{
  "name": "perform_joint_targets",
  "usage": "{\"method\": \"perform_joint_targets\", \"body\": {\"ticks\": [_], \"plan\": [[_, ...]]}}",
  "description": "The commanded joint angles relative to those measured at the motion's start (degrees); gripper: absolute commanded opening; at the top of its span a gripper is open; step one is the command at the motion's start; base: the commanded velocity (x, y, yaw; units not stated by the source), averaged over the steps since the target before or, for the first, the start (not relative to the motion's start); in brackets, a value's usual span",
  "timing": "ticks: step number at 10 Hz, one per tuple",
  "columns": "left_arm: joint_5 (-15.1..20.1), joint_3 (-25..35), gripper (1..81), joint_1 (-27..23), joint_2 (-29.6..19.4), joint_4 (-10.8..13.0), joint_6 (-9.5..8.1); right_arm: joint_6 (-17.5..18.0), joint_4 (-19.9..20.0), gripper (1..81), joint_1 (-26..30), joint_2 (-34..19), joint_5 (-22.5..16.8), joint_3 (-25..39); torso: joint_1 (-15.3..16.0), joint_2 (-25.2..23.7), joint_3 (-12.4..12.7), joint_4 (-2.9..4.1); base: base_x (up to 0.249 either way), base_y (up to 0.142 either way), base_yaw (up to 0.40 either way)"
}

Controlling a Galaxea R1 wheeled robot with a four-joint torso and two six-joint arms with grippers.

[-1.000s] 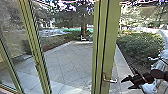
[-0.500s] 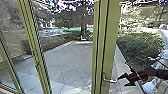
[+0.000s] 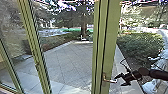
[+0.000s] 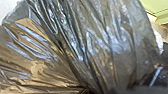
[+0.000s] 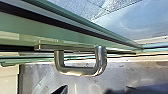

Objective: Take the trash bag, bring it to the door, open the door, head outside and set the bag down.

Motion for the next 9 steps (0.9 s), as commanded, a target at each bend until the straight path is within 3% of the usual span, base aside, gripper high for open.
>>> {"method": "perform_joint_targets", "body": {"ticks": [1, 9], "plan": [[4.49, 0.43, 1.0, -2.52, 0.41, -0.23, 0.02, 1.13, 1.27, 81.1, 8.86, 0.30, -1.46, -1.27, 0.00, 0.00, 0.00, 0.00, 0.000, 0.000, 0.000], [4.31, 0.43, 1.0, -2.08, 0.32, -0.94, 0.02, 2.71, 1.54, 81.1, 6.05, 9.18, -1.46, -14.62, 0.00, 0.00, -0.02, 0.00, 0.000, 0.000, 0.000]]}}
